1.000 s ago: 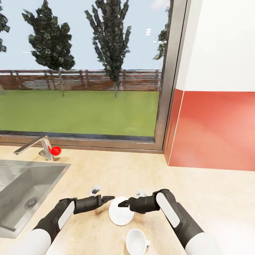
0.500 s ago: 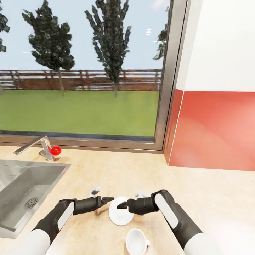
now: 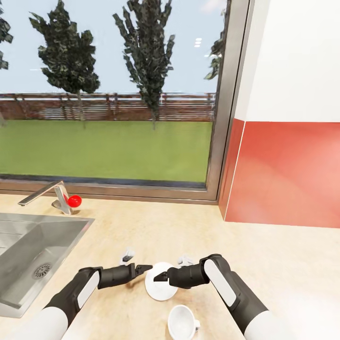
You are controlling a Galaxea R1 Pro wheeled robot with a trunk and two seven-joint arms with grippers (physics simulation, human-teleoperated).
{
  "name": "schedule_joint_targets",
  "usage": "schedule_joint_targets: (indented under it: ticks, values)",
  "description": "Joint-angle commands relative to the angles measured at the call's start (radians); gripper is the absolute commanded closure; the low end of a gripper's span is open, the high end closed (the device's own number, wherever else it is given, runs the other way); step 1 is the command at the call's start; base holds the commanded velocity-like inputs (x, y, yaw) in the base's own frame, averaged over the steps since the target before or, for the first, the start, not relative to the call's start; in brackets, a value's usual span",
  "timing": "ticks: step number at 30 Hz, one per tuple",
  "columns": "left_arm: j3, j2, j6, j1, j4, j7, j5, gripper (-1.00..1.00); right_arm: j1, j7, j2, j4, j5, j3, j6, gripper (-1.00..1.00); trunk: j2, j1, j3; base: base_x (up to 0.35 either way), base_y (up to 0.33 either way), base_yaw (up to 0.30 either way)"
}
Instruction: Set up a coffee station on the kitchen countertop: keep the coffee maker on the countertop, move the bottle of coffee from the kitchen shelf to the counter next to the coffee maker, place a paper coffee filter on top of the coffee maker, put the saucer next to the coffee maker with the coffee cup on the saucer, and place the electric kettle next to the coffee maker.
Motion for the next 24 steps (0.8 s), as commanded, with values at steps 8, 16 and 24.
schedule_joint_targets:
  ticks: [8, 16, 24]
  values:
    - [-0.007, -0.018, 0.007, 0.001, 0.018, 0.003, -0.004, -1.00, -0.001, 0.010, 0.000, 0.000, 0.010, -0.001, 0.003, -1.00, -0.002, 0.001, -0.003, 0.000, 0.000, 0.000]
    - [-0.006, -0.027, 0.005, -0.001, 0.017, 0.003, -0.004, -1.00, -0.001, 0.010, 0.000, 0.000, 0.011, -0.001, 0.003, -1.00, -0.002, 0.001, -0.003, 0.000, 0.000, 0.000]
    - [-0.004, -0.026, 0.005, -0.001, 0.017, 0.003, -0.002, -1.00, -0.001, 0.010, 0.000, 0.043, 0.012, -0.001, -0.054, -1.00, -0.002, 0.001, -0.003, 0.000, 0.000, 0.000]
